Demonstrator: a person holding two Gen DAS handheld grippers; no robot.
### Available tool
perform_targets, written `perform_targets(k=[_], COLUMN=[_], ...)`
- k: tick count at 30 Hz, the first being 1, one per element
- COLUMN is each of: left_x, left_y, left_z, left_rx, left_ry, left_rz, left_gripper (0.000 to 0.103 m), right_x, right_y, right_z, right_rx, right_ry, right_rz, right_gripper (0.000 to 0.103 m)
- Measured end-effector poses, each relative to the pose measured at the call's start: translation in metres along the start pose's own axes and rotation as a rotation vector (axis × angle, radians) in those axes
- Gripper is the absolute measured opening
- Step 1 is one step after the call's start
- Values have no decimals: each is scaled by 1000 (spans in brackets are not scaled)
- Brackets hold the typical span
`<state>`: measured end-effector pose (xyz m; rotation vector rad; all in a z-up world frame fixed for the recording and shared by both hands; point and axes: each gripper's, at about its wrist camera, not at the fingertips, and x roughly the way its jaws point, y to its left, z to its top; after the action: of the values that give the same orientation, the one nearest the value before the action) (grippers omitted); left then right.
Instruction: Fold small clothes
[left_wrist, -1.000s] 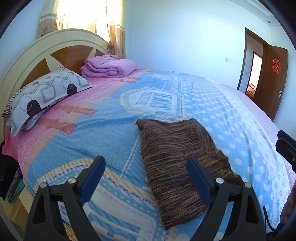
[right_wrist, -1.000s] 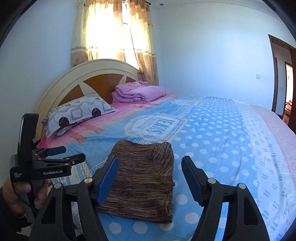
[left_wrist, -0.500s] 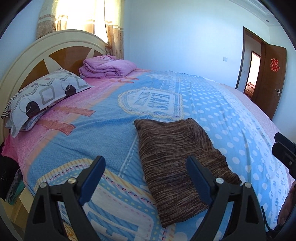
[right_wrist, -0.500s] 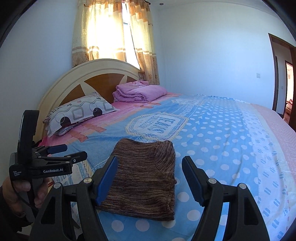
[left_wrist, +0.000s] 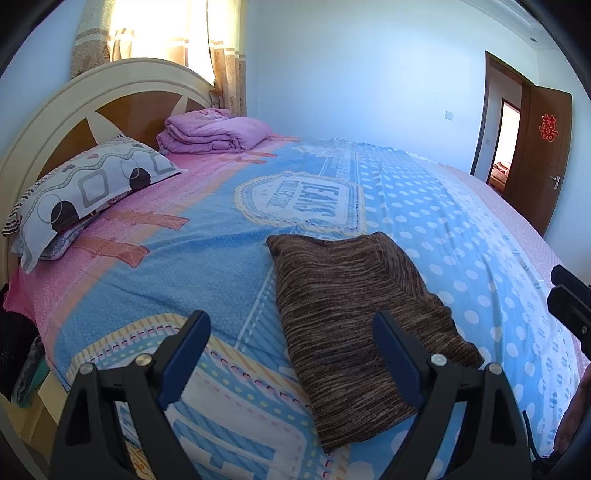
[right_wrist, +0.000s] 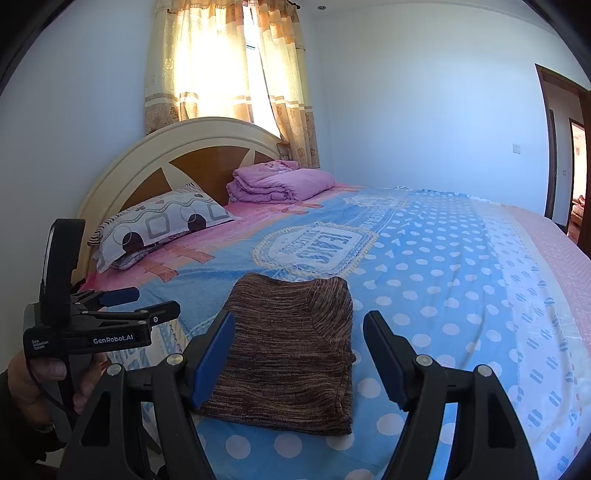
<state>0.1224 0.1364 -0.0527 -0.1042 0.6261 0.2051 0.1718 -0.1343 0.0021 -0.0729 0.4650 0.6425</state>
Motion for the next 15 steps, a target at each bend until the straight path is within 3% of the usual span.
perform_targets(k=[15], left_x=[1], left_y=[-2], left_z=[-2], left_rx=[3], left_ry=[-3], left_rz=[3], left_gripper=[96], right_x=[-3], right_y=[5], right_z=[-2], right_rx=[-8], right_ry=[-7], right_rz=[6], right_gripper=[73])
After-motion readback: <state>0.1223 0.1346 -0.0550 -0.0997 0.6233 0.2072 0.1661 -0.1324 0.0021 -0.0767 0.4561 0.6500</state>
